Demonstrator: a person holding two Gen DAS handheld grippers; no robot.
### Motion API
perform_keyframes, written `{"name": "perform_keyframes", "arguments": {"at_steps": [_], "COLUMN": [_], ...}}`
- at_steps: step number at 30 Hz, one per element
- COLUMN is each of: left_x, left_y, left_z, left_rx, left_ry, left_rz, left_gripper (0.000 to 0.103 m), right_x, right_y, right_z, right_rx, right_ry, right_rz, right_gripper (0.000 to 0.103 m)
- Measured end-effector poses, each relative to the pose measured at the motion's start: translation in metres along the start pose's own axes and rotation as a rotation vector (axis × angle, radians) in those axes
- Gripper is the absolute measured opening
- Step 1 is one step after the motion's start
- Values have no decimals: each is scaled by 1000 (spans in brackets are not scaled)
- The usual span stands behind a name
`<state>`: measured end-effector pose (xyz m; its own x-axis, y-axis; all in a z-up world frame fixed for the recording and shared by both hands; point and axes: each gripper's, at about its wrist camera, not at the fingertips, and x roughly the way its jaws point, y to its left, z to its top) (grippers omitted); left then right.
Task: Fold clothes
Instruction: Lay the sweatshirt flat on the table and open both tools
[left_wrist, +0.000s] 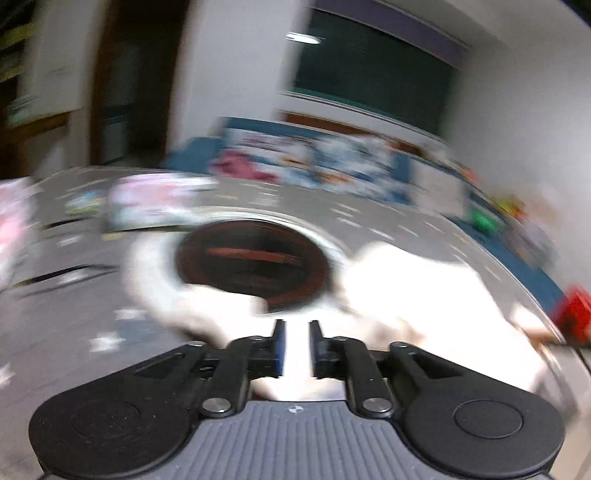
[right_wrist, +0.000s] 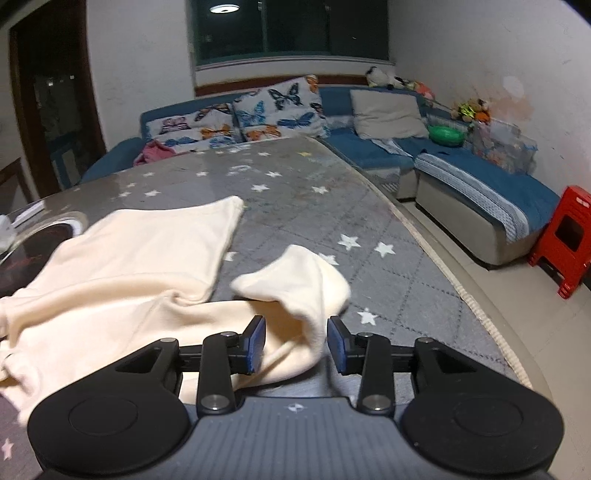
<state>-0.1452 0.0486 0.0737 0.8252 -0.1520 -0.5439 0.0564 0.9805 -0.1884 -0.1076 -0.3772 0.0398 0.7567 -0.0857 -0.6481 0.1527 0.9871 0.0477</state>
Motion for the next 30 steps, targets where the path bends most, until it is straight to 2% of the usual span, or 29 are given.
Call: {"name": "perform_keyframes", "arguments": {"at_steps": [3,6,13,15,17,19,20,21,23,30], "left_x": [11,25,57,63,64,62,59,57,50,23], "left_y": [-40,-69,-82,-83,-81,-80,-79,-78,-74,-70], "left_z": [-10,-21,-32,-35,-37,-38,-37,-36,-33,-37], "left_rx": [126,242,298,310,311,306,303,293,267,322], "left_ry": [50,66,140,156,164,166,165,172,197,261], "left_rz": [-128,-163,-141,-136,-138,-144,-149,-161,-198,-308], "left_gripper": [41,45,43,36,20,13,11,11,10,10], "right_x": [-13,-21,-28,-31,-30,-27,-25,-23,-23,-44], "right_y": [9,21,69,81,91,98,101,103,102,91], "right_z": [1,-1,-15,-21,-24,-27,-28,-30,-31,-36], "right_rx": [-34,-84,-251,-298,-332,-356,-370,-381,-392,-524], "right_ry": [4,21,79,92,105,115,122,129,144,228], "right_rz": [78,184,392,428,439,422,412,404,398,438], "right_gripper": [39,40,40,40,40,38,29,18,9,7]}}
